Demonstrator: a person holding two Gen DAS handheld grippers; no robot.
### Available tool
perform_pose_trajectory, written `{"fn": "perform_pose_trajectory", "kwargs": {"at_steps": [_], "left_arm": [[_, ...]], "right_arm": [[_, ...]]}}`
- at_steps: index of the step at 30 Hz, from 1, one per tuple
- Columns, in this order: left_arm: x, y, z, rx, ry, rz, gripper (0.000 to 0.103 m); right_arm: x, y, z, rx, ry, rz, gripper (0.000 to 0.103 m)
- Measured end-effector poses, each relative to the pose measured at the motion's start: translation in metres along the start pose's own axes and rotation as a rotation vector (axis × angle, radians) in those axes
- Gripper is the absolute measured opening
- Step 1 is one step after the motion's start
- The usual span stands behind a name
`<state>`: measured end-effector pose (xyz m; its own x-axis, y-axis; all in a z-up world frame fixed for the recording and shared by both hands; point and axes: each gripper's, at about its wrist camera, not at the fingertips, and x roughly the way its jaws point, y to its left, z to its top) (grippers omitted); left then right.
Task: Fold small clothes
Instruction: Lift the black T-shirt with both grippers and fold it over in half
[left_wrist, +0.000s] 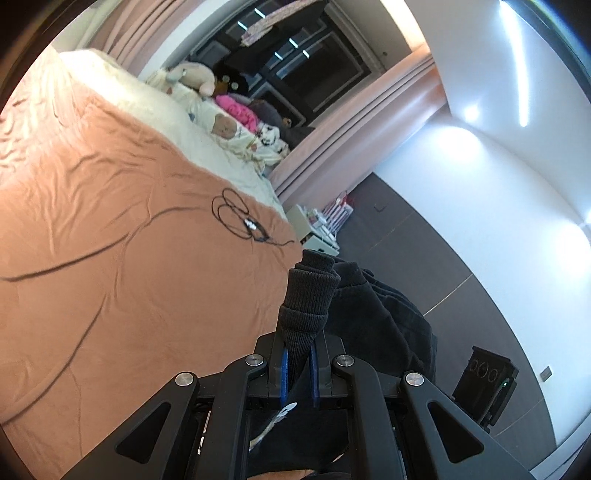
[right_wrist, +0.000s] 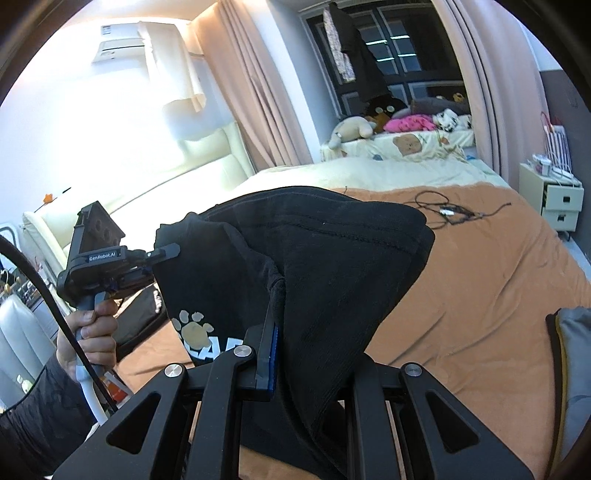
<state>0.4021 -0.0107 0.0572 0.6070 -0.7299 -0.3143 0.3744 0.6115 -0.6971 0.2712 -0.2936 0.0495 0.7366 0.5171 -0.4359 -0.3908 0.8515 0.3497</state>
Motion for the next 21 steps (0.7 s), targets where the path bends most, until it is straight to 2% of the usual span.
{"fn": "perform_pose_trajectory", "kwargs": {"at_steps": [7,21], "left_arm": [[-0.047,-0.012,0.002,0.013,-0.06,0.013,0.009],[-0.138,-0.01,0.001,0.021,-0.159,0.064,0.008]], "right_arm": [[-0.009,0.021,-0.005,-0.043,-0.017,0.028,0.01],[0.008,0.044,0.006,-0.102,-0.009,0.092,0.01]]}}
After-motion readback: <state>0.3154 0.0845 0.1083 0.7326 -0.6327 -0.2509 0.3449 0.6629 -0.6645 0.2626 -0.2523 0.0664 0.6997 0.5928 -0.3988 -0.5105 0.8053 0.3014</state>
